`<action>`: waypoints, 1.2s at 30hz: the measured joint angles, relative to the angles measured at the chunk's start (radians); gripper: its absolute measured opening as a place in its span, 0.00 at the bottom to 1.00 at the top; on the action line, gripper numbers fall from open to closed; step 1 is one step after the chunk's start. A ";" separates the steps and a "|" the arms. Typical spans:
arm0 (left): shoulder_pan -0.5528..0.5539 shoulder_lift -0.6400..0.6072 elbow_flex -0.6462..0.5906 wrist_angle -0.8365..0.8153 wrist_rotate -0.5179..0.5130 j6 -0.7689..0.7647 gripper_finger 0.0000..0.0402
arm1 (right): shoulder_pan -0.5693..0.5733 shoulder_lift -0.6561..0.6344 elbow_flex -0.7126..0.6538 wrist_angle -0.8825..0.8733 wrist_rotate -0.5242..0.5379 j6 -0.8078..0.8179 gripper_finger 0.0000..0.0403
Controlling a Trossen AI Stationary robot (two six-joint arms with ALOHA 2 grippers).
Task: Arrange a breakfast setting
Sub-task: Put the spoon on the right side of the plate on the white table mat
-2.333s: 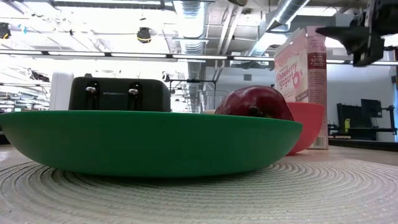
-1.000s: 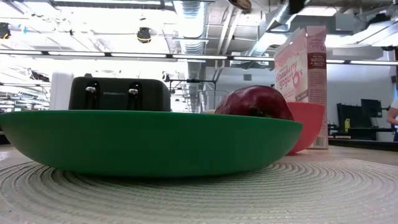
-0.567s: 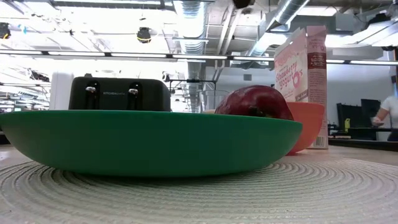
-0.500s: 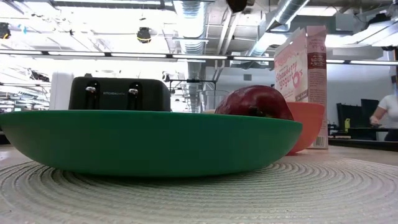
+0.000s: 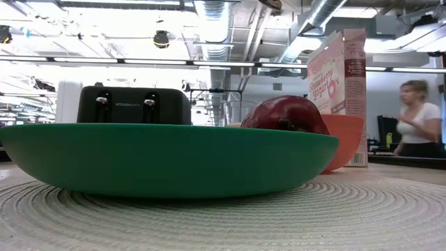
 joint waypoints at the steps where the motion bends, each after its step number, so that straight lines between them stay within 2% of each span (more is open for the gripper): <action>1: 0.004 0.000 0.000 0.004 0.000 0.000 0.14 | -0.005 0.000 0.000 -0.001 0.000 0.000 0.94; 6: 0.022 0.000 0.000 0.022 0.030 0.000 0.14 | -0.041 0.000 0.000 -0.002 -0.031 -0.007 0.93; 10: 0.028 0.000 0.000 0.022 0.035 -0.001 0.14 | -0.065 0.000 0.000 -0.003 -0.049 -0.012 0.87; 36: 0.028 -0.001 0.000 0.026 0.032 0.008 0.14 | -0.077 -0.003 0.000 0.006 -0.041 -0.033 0.21</action>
